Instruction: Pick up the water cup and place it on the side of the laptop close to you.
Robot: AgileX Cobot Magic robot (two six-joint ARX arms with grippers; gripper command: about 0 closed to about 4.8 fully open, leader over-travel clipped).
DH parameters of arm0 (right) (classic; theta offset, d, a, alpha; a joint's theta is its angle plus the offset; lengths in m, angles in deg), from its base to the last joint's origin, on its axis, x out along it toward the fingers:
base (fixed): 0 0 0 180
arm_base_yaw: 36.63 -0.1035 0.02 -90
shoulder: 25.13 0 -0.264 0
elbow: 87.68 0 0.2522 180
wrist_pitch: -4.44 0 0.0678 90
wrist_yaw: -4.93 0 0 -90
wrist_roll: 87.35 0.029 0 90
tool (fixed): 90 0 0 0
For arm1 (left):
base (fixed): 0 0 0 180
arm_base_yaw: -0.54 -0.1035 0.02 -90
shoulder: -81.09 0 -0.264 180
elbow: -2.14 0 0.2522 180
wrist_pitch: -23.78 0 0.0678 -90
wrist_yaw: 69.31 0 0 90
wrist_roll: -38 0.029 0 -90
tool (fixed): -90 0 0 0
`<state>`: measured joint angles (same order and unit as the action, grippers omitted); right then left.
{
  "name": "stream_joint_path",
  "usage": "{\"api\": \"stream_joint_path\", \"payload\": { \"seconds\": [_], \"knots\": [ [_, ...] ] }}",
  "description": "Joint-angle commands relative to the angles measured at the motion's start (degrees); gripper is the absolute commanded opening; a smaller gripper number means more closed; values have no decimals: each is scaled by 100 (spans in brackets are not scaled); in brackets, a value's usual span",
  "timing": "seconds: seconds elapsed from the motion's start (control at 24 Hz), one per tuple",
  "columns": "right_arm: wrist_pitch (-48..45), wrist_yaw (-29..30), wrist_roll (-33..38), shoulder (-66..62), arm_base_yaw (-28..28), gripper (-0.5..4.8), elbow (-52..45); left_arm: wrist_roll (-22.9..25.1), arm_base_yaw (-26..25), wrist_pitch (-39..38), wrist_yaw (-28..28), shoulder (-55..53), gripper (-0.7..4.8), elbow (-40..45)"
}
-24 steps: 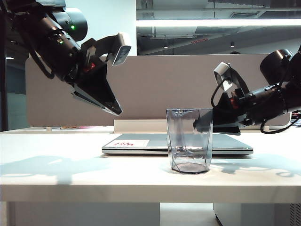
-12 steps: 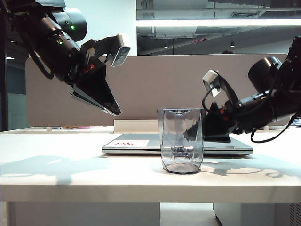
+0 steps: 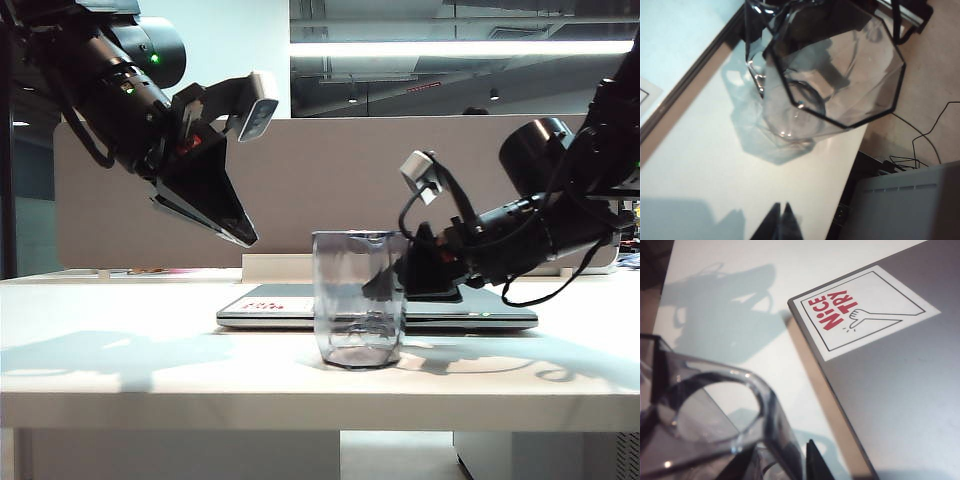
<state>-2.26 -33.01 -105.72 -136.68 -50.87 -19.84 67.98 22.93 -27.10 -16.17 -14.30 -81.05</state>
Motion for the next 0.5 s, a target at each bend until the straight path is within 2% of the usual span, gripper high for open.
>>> {"api": "stream_joint_path", "payload": {
  "seconds": [0.04, 0.21, 0.5],
  "knots": [
    [-146, -518, -11, 22, -111, 137, 13, 4, 0, -57, -22, 28, -6, -11],
    [-216, -699, -9, 22, -146, 84, 13, 4, 0, -57, -24, 28, -6, -11],
    [-621, -702, 37, 22, -160, 84, 11, 4, 0, -52, -22, 28, -6, -11]
  ]
}}
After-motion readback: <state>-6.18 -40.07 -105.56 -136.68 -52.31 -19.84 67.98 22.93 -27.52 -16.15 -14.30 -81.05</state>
